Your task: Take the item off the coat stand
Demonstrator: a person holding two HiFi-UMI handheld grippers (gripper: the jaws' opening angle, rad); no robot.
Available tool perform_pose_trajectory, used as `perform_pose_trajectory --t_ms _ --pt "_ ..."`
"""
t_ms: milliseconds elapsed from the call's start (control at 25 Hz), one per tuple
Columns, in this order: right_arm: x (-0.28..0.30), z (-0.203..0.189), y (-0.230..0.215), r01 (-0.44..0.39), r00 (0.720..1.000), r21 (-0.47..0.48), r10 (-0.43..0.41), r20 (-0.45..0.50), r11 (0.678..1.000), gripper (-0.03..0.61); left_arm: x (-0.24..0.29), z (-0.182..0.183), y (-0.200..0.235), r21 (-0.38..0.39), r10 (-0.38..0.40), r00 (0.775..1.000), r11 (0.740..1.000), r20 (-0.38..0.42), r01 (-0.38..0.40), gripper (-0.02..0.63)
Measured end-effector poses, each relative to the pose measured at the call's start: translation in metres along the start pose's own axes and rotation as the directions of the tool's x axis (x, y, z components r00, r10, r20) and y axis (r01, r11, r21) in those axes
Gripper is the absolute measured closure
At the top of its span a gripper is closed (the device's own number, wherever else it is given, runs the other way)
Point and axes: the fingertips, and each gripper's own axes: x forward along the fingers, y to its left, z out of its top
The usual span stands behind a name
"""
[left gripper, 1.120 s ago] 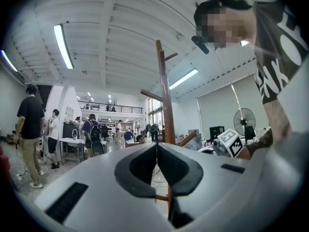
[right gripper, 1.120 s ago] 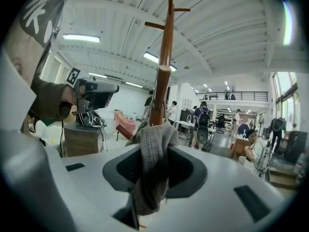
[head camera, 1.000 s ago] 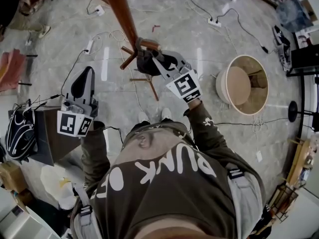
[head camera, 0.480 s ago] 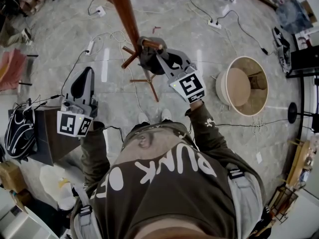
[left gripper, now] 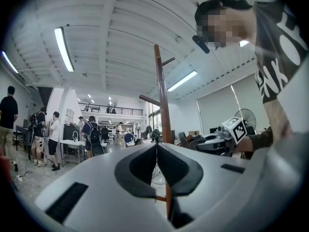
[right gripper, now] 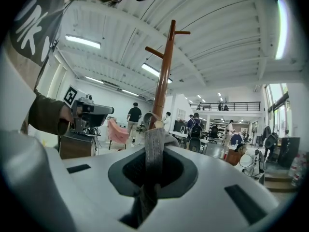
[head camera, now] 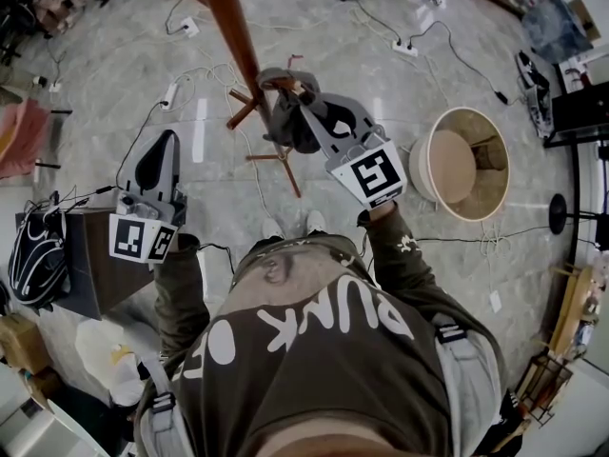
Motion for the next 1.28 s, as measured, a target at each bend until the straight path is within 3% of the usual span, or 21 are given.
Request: perform_pose_trajectory --t_ms 720,1280 --pt "-0.059 0.013 -0.012 0.076 0.996 0.025 -0.076 0.039 0.997 0.558 0.002 0.003 -0.037 0.003 -0.034 0.999 0.999 -0.006 0.034 0.607" --pt "-0.108 -0.025 -0.017 0.015 1.0 0.059 -0.016 0.017 0.998 0.558 -0.01 -0.01 -0.102 -0.008 0.018 0.998 1.0 -0.057 -0.019 0.607"
